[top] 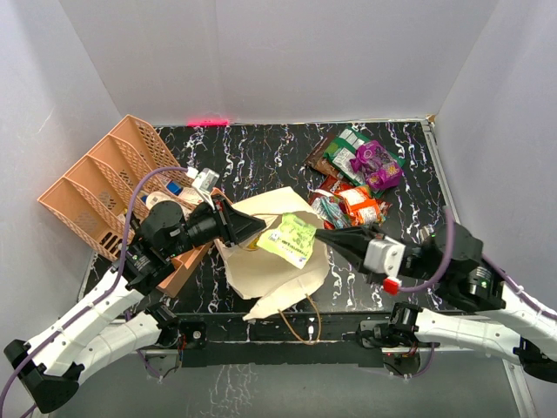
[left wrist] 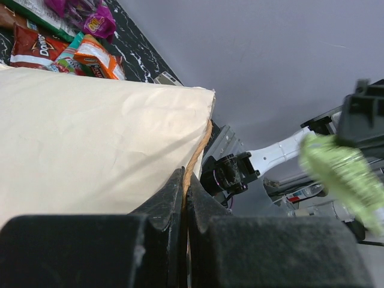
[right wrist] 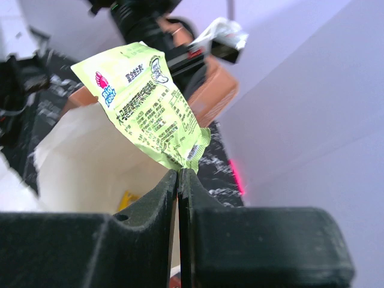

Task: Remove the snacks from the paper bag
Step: Take out the snack from the paper bag, then place the snack at the center of the board.

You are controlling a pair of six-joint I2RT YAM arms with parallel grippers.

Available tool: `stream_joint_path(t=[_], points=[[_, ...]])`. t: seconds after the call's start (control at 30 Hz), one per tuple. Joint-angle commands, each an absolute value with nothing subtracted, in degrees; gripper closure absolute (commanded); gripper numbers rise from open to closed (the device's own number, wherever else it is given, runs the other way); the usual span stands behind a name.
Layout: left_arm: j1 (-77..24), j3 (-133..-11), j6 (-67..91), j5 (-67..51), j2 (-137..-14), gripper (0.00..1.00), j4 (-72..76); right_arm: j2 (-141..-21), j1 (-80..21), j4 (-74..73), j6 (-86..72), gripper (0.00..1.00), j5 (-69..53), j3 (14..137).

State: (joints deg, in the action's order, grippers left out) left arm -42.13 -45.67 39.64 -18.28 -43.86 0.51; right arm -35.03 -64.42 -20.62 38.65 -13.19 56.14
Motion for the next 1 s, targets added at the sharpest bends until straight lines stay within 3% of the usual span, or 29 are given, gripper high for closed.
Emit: stream_joint_path(t=[0.0,0.2,0.3,0.63,0.97], points=[[-42.28,-48.68,38.26,-16.71,-43.72,1.0,-1.6,-36.22,-64.6,-14.27,35.09,0.93,-3.62,61.09],[-42.28,-48.17,38.64,-16.35,-42.62,1.0,-1.96,-44.65,-64.5,-5.84,36.88,0.93,27.27,61.79],[-42.28,-48.08,38.85,-16.51,-42.16,1.0,-2.14,-49.77,-62.79,-2.08,41.78,0.93,35.44,59.65],[-42.32,-48.8,39.05,-17.55,-41.93,1.0,-3.1,-63.27,-28.33,3.62,29.06,0.93,13.77,50.41],[-42.28,-48.23,40.14,-19.68,-41.93,1.0,-1.54,-80.04,-14.7,9.86,27.75,0.93,9.23,47.94]])
